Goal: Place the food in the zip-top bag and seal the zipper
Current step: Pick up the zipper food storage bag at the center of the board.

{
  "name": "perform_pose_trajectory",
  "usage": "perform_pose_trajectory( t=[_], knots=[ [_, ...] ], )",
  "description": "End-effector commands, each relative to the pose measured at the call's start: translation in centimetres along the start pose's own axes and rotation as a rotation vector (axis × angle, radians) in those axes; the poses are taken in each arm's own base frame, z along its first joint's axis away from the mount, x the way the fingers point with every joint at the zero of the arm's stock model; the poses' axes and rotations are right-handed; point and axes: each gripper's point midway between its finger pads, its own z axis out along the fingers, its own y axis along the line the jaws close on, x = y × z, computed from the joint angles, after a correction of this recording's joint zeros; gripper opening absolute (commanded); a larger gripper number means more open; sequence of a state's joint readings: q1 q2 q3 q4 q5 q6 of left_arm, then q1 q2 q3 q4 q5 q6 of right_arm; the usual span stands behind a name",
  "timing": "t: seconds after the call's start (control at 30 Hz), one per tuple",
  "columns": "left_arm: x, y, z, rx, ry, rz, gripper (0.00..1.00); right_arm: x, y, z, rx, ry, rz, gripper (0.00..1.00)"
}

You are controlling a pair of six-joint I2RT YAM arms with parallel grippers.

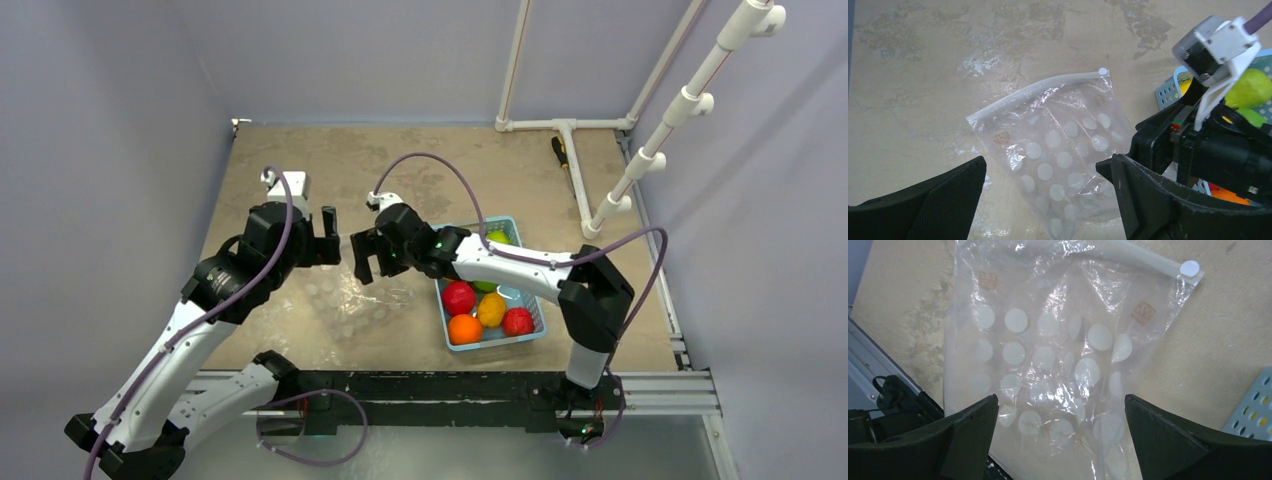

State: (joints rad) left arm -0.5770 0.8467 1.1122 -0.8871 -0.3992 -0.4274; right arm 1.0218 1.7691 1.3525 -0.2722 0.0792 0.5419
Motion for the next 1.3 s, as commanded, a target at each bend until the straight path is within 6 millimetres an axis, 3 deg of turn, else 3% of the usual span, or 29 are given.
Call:
perform_pose_trajectory(
  t=[0.0, 0.13, 0.23, 0.37, 0.6, 0.63, 1.03, 1.27],
  knots=[
    [-0.5, 0.1, -0.5, -0.001, -0.023, -0.019, 0.94, -0.3, 1.7, 0.8, -0.041, -0.007, -0.027, 0.99],
    [-0.5, 0.2, -0.5, 0.001, -0.024, -0.019, 0.94, 1.2, 1.4, 1.8, -0.02, 0.022, -0.034, 0.98],
    [-0.5, 0.1, -0.5, 0.003, -0.023, -0.018, 0.95, 2.1, 0.9, 2.3, -0.002, 0.039, -0.038, 0.89],
    [-0.5, 0.2, -0.5, -0.001, -0.022, -0.016, 0.95, 3.2, 0.3, 2.9, 0.022, 0.062, -0.046, 0.64],
    [-0.2, 0.2, -0.2, -0.006, -0.017, -0.019, 0.95, 3.8, -0.3, 3.0, 0.046, 0.061, -0.052, 0.04],
    [-0.2, 0.2, -0.2, -0.008, -0.016, -0.02, 0.94, 3.7, -0.4, 3.0, 0.049, 0.057, -0.053, 0.0],
    [-0.5, 0.5, 0.6, -0.062, -0.002, -0.04, 0.95, 0.1, 1.9, -0.6, -0.024, -0.066, -0.068, 0.0],
    [-2.5, 0.2, 0.3, -0.07, -0.035, -0.05, 0.94, -2.2, 2.8, -3.6, -0.054, -0.135, -0.079, 0.0]
  ],
)
